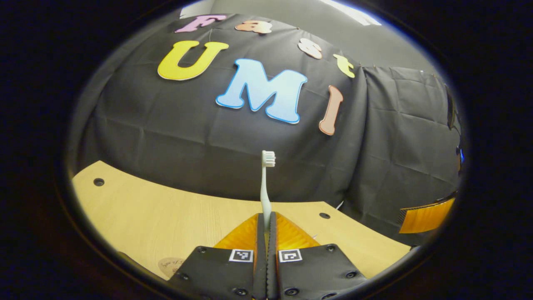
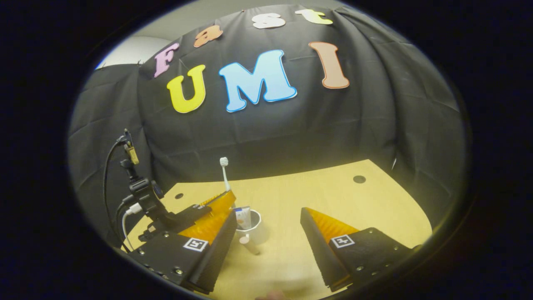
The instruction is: Put the toothbrush and toothpaste on the desktop into the cup, then pick up the cup and place it on the coaster on the desktop.
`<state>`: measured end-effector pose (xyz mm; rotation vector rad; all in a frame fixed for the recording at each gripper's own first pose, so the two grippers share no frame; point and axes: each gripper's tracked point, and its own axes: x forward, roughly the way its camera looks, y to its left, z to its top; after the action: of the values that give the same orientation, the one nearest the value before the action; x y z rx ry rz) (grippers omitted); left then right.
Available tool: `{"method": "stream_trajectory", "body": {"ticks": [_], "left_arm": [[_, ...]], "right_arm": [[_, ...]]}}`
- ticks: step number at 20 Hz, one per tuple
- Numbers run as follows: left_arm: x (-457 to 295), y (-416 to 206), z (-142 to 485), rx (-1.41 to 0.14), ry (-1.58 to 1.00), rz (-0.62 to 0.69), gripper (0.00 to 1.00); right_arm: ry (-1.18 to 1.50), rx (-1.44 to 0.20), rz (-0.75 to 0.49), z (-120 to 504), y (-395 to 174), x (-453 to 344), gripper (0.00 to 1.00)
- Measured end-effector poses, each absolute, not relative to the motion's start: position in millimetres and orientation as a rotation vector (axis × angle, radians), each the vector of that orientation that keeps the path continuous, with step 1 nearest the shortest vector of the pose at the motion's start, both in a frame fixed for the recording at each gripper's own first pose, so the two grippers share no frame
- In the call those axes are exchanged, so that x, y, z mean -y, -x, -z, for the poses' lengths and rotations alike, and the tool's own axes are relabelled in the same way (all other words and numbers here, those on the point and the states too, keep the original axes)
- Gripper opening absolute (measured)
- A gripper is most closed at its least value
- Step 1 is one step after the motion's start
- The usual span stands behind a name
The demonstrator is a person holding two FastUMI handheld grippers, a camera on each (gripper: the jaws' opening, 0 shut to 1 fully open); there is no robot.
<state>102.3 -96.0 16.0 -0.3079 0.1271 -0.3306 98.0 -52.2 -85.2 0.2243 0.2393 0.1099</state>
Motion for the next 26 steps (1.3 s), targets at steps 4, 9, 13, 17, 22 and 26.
{"method": "stream_trajectory", "body": {"ticks": [4, 9, 13, 17, 22, 26], "left_arm": [[99.5, -98.6, -15.9, -0.127, 0.313, 0.367, 0.11], [97.9, -94.2, -15.4, -0.147, 0.275, 0.375, 0.32], [93.8, -83.6, -18.9, -0.155, 0.264, 0.364, 0.55], [82.8, -73.1, -35.1, -0.137, 0.247, 0.329, 0.75], [62.3, -54.5, -54.8, -0.117, 0.216, 0.275, 0.68], [46.6, -39.9, -67.6, -0.114, 0.213, 0.249, 0.96]], "right_arm": [[-0.227, -0.245, -0.111, 87.9, -93.2, 51.1, 0.92], [-0.255, -0.259, -0.115, 91.5, -89.9, 51.2, 0.92], [-0.26, -0.247, -0.111, 87.1, -90.5, 52.6, 0.92], [-0.237, -0.251, -0.107, 86.0, -93.0, 49.6, 0.91], [-0.196, -0.328, -0.12, 102.0, -102.3, 34.1, 0.92], [-0.168, -0.416, -0.144, 119.2, -110.4, 13.1, 0.92]]}}
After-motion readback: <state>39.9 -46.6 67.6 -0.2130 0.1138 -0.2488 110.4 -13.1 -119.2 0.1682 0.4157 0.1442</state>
